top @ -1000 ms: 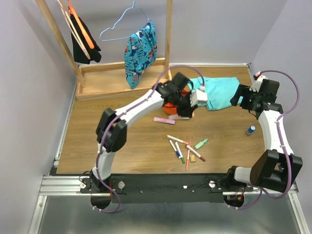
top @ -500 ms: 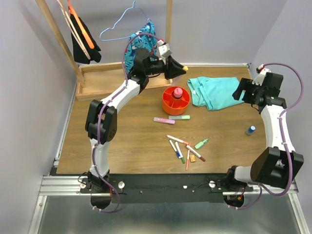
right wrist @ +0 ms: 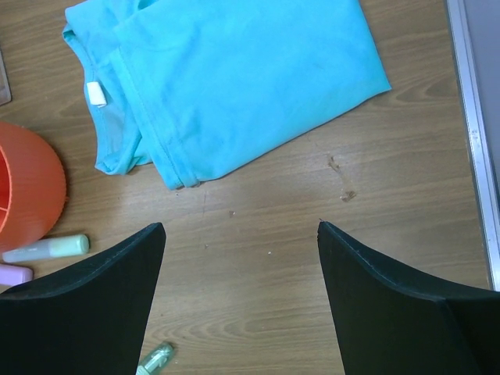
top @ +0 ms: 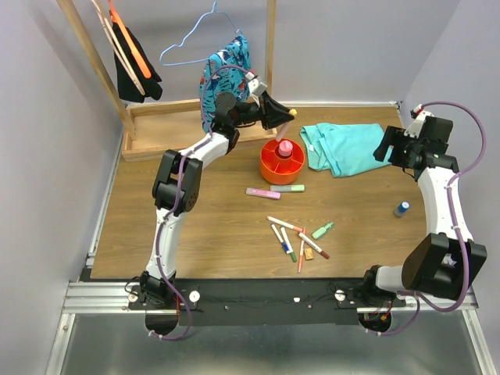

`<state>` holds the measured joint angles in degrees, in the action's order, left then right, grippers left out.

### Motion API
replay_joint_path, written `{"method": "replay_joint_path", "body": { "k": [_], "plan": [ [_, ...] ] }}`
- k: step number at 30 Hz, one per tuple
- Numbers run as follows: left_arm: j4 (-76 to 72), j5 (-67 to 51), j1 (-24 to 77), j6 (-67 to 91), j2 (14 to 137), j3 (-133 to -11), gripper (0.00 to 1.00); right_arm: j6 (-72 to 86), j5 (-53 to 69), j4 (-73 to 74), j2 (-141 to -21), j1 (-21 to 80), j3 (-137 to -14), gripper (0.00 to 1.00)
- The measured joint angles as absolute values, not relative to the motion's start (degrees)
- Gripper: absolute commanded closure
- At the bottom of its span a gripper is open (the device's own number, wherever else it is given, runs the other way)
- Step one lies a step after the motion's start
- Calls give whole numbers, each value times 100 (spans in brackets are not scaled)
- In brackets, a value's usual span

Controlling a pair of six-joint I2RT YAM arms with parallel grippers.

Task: Sort the stationery into containers
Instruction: Place the stationery in the storage box.

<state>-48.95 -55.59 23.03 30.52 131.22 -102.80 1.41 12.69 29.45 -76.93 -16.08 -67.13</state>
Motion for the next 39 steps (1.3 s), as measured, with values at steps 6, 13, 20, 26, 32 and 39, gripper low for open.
{"method": "replay_joint_path", "body": {
  "k": [6,13,20,26,32,39],
  "plan": [
    [-4871,-5588,2248,3022,13419,-10339,73,137,1162,2965,-7693,-1608,-6713,13],
    [-4864,-5612,2093,2958,13552,-10300,69,137,1131,2965,-7701,-1608,-6713,13],
    [-4877,-5625,2045,2915,13616,-9996,66,137,1131,2965,-7841,-1608,-6713,13],
    [-4928,-5629,2047,2875,13627,-9765,55,134,1133,2963,-7885,-1608,-6711,13],
    [-5013,-5645,2049,2899,13605,-9564,50,137,1140,2956,-7872,-1608,-6602,13],
    [-4989,-5669,2029,2904,13063,-8936,50,141,1179,2945,-7806,-1608,-6528,13]
  ]
}}
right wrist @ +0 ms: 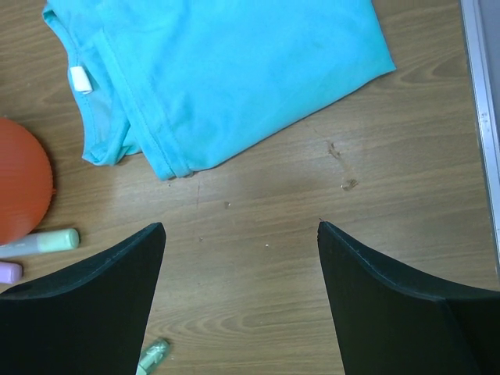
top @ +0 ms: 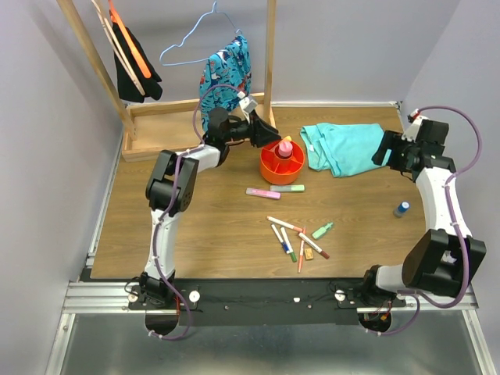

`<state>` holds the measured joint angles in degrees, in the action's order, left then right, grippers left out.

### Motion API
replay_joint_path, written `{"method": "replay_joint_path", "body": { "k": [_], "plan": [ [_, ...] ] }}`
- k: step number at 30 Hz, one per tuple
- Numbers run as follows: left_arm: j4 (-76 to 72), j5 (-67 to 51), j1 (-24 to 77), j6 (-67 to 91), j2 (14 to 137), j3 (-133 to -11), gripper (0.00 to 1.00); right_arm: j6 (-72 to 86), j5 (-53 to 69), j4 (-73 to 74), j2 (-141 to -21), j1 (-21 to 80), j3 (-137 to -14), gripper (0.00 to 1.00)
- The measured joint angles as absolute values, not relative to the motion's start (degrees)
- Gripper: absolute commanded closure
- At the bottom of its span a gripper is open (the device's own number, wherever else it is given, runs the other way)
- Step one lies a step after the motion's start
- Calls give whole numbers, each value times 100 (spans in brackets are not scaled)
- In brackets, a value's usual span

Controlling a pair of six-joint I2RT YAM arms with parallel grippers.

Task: Sort the stationery into containers
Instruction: Place the stationery in the storage box, then pick up the stationery from the center of the board.

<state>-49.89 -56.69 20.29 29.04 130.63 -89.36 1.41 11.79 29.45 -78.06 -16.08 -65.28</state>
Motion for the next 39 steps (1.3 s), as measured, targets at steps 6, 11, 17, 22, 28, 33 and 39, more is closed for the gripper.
{"method": "replay_joint_path", "body": {
  "k": [6,11,17,22,28,33,39],
  "plan": [
    [-4591,-5896,1953,2502,11314,-7789,50,143,1280,2777,-7513,-1608,-6265,13],
    [-2115,-6071,2047,217,9734,-7476,48,139,1400,2722,-7345,-1608,-5911,12],
    [1109,-5345,2777,-2777,9568,-7225,47,-248,1820,2724,-7255,-1608,-5863,12],
    [2163,-4499,3341,-3833,10012,-6980,46,-464,2010,2720,-7111,-1608,-5863,12],
    [2488,-3876,3691,-4346,10538,-7380,44,-567,2165,2707,-7111,-1608,-5863,12],
    [2633,-3531,3806,-4635,10851,-7736,44,-607,2287,2665,-7109,-1608,-5784,12],
    [2930,-3288,3787,-4958,11275,-8130,45,-604,2370,2611,-7109,-1608,-5546,12]
  ]
}}
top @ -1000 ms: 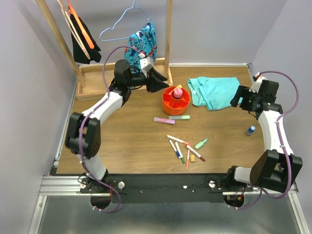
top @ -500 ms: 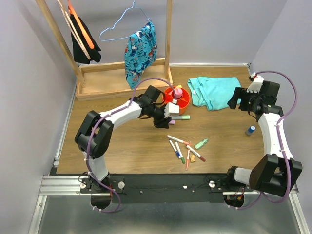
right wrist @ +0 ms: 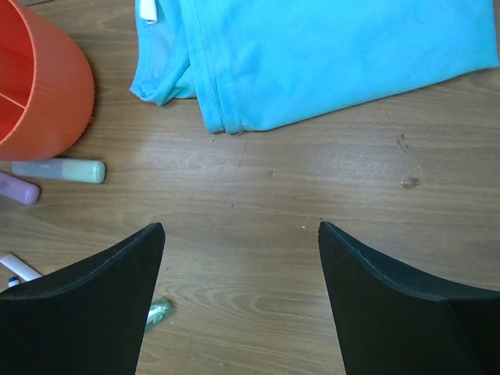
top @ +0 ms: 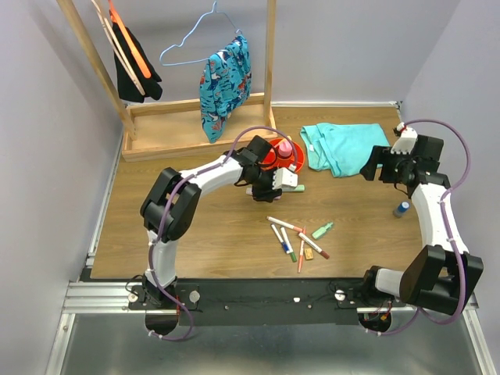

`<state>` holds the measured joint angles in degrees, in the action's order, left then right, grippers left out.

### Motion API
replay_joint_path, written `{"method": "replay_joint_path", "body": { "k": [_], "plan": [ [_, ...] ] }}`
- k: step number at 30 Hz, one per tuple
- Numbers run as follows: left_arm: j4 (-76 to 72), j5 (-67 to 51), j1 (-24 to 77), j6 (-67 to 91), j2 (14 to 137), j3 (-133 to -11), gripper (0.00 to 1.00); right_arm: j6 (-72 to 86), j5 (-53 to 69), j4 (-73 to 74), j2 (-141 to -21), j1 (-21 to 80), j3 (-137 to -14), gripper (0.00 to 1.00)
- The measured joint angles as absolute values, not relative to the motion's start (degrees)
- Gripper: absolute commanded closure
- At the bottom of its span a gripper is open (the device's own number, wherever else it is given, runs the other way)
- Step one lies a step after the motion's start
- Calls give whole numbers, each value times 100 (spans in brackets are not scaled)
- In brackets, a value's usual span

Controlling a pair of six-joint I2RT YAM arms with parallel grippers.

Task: Sort the stationery into containers
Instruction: Pick up the stationery from the center of the board.

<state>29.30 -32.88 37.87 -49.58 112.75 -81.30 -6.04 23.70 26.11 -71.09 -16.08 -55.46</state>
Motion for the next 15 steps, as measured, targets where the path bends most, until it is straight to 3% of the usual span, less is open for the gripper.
{"method": "replay_joint_path", "body": {
  "k": [15],
  "plan": [
    [3297,-3234,3789,-5135,12029,-8750,49,-607,2381,2552,-7087,-1608,-5391,13]
  ]
}}
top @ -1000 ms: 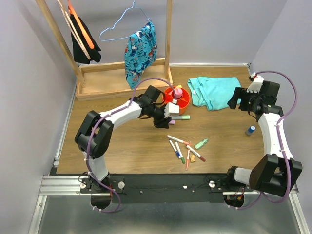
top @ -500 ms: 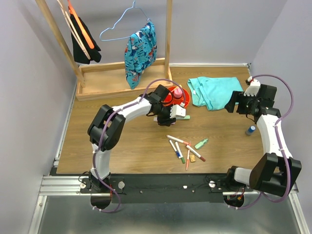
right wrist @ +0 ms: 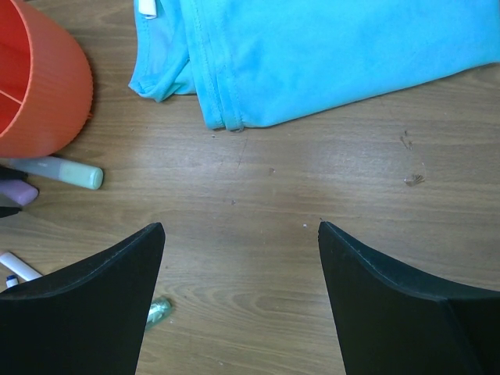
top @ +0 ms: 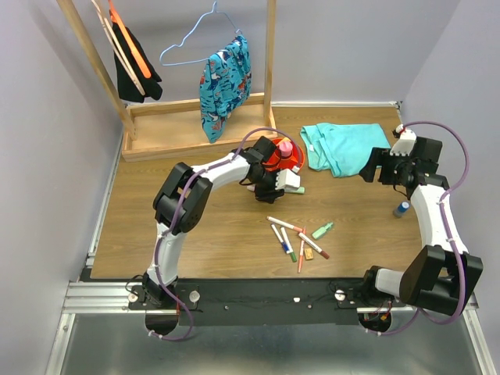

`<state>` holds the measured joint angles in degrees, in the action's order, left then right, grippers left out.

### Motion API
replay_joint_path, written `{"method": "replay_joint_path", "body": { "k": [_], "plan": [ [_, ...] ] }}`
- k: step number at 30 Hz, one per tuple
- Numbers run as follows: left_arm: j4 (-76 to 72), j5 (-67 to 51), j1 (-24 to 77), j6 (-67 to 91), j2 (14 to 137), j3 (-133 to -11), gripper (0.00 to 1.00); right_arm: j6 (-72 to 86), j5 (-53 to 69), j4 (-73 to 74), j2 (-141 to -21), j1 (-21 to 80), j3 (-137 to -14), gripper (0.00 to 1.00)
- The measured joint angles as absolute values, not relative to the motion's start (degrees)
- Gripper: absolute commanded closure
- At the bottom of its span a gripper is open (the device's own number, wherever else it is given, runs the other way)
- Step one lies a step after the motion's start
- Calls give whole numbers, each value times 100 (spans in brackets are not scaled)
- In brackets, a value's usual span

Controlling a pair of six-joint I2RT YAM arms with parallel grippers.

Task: Sort the stationery into containers
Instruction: Pick up the stationery from the center of the board.

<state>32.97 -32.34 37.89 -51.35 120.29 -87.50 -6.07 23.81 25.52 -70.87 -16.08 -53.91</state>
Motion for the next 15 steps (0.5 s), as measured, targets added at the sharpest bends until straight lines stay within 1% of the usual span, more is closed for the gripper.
{"method": "replay_joint_path", "body": {
  "k": [3,4,7,15],
  "plan": [
    [3371,-3238,3789,-5172,12057,-8790,54,-604,2381,2547,-7085,-1608,-5389,13],
    [3395,-3240,3789,-5190,12057,-8792,59,-604,2381,2547,-7081,-1608,-5384,13],
    [3487,-3275,3789,-5258,12057,-8792,64,-604,2379,2543,-7081,-1608,-5380,14],
    [3754,-3597,3791,-5192,11793,-8545,67,-602,2377,2561,-7024,-1608,-5380,15]
  ]
}}
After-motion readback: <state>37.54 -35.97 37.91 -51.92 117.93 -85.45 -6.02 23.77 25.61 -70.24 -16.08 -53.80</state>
